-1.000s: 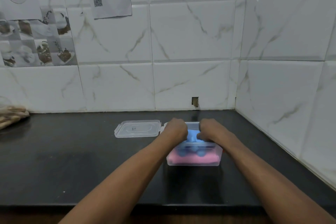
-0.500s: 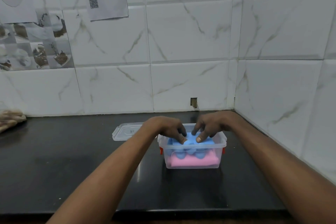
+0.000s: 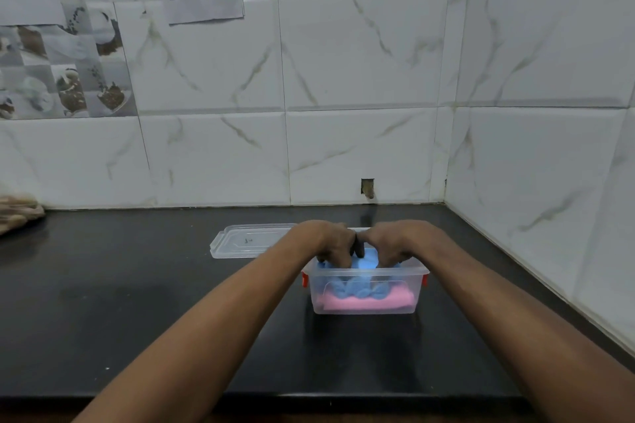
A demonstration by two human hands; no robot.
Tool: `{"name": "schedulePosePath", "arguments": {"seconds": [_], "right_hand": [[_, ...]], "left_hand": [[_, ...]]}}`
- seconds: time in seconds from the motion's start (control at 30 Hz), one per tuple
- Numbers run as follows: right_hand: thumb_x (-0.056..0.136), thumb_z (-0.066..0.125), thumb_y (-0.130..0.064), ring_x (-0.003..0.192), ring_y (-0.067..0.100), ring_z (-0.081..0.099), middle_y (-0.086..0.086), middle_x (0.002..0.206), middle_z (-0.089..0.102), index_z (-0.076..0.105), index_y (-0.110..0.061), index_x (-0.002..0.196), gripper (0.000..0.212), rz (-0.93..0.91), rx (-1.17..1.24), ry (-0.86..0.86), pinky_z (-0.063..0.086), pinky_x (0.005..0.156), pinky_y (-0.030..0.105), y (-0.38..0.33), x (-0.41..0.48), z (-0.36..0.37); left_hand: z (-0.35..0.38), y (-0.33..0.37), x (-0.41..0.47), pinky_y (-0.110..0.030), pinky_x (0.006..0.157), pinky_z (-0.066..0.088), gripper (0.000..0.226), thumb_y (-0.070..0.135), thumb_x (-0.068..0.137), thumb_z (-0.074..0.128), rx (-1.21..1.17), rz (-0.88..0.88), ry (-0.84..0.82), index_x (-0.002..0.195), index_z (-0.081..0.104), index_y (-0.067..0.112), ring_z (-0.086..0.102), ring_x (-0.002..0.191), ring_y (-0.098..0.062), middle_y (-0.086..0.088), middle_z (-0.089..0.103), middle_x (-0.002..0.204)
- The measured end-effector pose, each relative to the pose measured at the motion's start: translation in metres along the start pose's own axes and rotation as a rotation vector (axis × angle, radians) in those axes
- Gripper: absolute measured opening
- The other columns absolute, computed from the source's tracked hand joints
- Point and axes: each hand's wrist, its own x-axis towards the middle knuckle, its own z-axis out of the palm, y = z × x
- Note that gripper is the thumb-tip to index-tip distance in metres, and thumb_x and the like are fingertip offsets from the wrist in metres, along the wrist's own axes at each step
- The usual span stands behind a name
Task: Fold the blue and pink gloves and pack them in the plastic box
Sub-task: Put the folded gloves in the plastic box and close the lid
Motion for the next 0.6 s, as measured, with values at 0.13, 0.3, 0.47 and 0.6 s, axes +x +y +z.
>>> {"name": "schedulePosePath", "arguments": {"seconds": [0.13,0.3,0.47,0.6], "right_hand": [[0.086,0.071,-0.031,0.1,0.022,0.056,0.006,0.131,0.046,0.044,-0.037,0.136,0.058,-0.02,0.02,0.016,0.044,0.067,0.024,0.004,-0.002,0.003],[0.09,0.068,-0.037,0.114,0.02,0.057,-0.003,0.126,0.055,0.061,-0.031,0.131,0.043,-0.111,0.32,-0.029,0.053,0.092,0.032,0.023,-0.017,-0.012],[0.086,0.071,-0.017,0.084,0.015,0.065,-0.006,0.088,0.07,0.075,-0.017,0.093,0.008,-0.139,0.345,0.17,0.058,0.075,0.029,0.022,-0.016,-0.009],[0.082,0.069,-0.006,0.072,0.011,0.057,-0.005,0.078,0.062,0.065,-0.019,0.079,0.013,-0.119,0.304,0.119,0.055,0.068,0.025,0.006,-0.006,0.004]], "left_hand": [[-0.003,-0.006,-0.009,-0.035,0.099,0.048,0.054,0.023,0.089,0.068,-0.038,0.02,-0.011,0.139,0.048,0.014,0.054,0.12,-0.026,-0.008,0.051,0.137],[-0.017,-0.018,-0.025,-0.037,0.095,0.051,0.04,0.041,0.097,0.053,-0.1,0.001,0.123,0.123,0.066,0.014,0.064,0.103,-0.025,-0.007,0.067,0.119],[-0.012,-0.017,-0.023,-0.029,0.08,0.044,0.057,0.054,0.084,0.066,0.031,-0.046,0.084,0.127,0.064,0.017,0.055,0.101,-0.016,-0.002,0.063,0.127],[-0.012,-0.023,-0.022,-0.017,0.06,0.039,0.054,0.046,0.087,0.066,0.033,-0.066,0.067,0.132,0.061,0.016,0.054,0.099,-0.014,-0.003,0.062,0.13]]}}
